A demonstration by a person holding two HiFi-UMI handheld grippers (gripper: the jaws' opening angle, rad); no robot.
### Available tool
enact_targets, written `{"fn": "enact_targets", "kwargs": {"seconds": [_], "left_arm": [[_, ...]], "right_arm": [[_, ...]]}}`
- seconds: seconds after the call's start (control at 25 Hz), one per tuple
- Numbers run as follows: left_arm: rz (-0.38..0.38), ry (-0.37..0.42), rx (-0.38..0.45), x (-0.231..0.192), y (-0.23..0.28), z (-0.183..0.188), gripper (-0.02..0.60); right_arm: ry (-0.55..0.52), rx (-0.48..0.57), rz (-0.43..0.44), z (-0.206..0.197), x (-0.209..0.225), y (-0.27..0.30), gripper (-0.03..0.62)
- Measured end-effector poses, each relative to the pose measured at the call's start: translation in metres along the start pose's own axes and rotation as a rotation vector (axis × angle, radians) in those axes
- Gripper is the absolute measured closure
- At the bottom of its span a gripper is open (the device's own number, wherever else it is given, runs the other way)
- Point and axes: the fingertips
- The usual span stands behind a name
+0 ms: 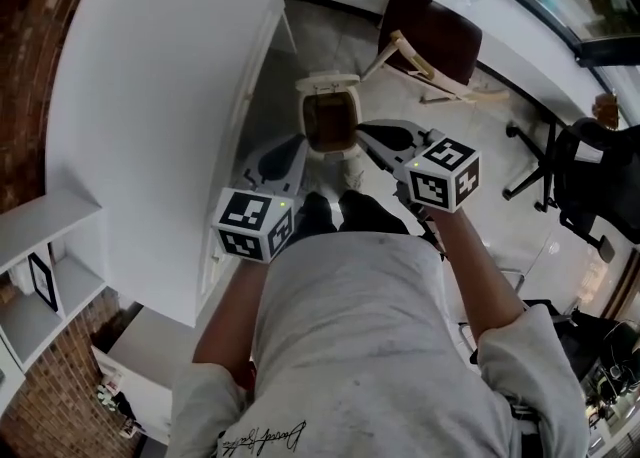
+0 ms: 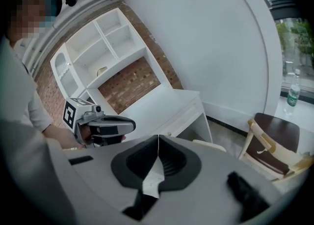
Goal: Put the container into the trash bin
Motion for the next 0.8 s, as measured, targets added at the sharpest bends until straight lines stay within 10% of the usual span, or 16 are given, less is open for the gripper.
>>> {"fn": "enact_targets", "kwargs": {"seconds": [0.8], "left_arm": [[0.011, 0.055, 0.027, 0.008, -0.021, 0.015, 0.563]], "right_arm": [[-0.069, 0.029, 0.010, 0.010, -0.026, -0.005, 0.566]]}}
Point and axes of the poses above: the fingertips, and each gripper's own axes: y forward along the fingers, x to its right, z out of its top, and after that the axes turned 12 degrees about y, right-handed
